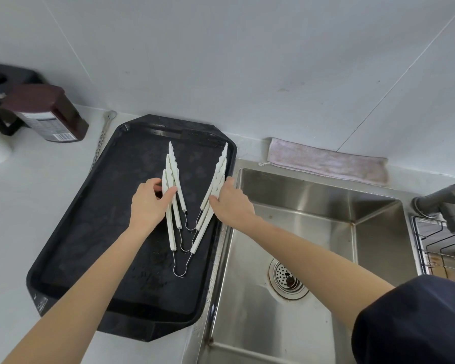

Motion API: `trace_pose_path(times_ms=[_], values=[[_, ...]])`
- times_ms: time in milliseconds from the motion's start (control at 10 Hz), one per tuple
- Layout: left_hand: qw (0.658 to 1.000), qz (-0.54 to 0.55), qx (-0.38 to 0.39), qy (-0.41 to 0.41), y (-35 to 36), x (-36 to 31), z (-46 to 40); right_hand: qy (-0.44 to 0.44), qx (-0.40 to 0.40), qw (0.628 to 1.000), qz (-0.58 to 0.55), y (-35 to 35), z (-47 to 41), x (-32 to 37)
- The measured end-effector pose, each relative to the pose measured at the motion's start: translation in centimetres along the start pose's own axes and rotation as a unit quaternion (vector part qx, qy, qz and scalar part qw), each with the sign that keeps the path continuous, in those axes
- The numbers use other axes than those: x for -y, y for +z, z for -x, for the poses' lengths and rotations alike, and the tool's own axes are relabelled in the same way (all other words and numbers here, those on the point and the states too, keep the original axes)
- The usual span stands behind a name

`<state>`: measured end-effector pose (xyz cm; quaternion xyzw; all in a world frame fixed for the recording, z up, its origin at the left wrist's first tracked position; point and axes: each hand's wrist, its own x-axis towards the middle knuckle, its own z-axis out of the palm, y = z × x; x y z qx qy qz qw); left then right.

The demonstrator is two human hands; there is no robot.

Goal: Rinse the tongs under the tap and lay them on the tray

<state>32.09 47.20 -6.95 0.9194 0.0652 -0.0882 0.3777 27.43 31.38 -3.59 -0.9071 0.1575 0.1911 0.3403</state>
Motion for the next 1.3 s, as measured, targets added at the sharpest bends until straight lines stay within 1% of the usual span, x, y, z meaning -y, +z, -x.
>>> trace_pose_path(times_ms=[100,200,300,400,500,800,1100,1200,1300], values=[[0.999,-0.015,-0.014,0.035,-0.1,0.3,1.0,-0.044,-0.034,0.998,0.041,0.2,0.5,-0.6],[0.984,-0.1,-0.035,0.141,-0.1,1.4,4.0,-0.184,-0.144,0.951,0.204,2.0,1.4,-2.7],[0.965,-0.184,-0.01,0.187,0.4,2.6,5.3,-0.213,-0.142,0.93,0.264,3.0,1.8,-3.6],[0.953,-0.235,0.045,0.187,1.2,3.4,5.2,-0.219,-0.081,0.936,0.263,3.6,1.4,-4.2],[0.953,-0.236,0.051,0.183,1.4,3.3,4.4,-0.22,-0.058,0.944,0.24,3.4,0.7,-4.1],[0.948,-0.269,0.07,0.157,1.4,2.3,0.4,-0.188,-0.059,0.95,0.244,2.1,-2.0,-3.3],[0.947,-0.282,0.08,0.132,0.4,0.8,0.6,-0.2,-0.055,0.95,0.232,1.1,-1.6,-2.9],[0.941,-0.303,0.061,0.141,-0.1,-0.8,1.0,-0.194,-0.079,0.952,0.221,-0.5,-0.8,-2.9],[0.938,-0.302,0.044,0.165,-0.3,-2.7,1.7,-0.191,-0.1,0.948,0.235,-1.8,0.3,-2.9]])
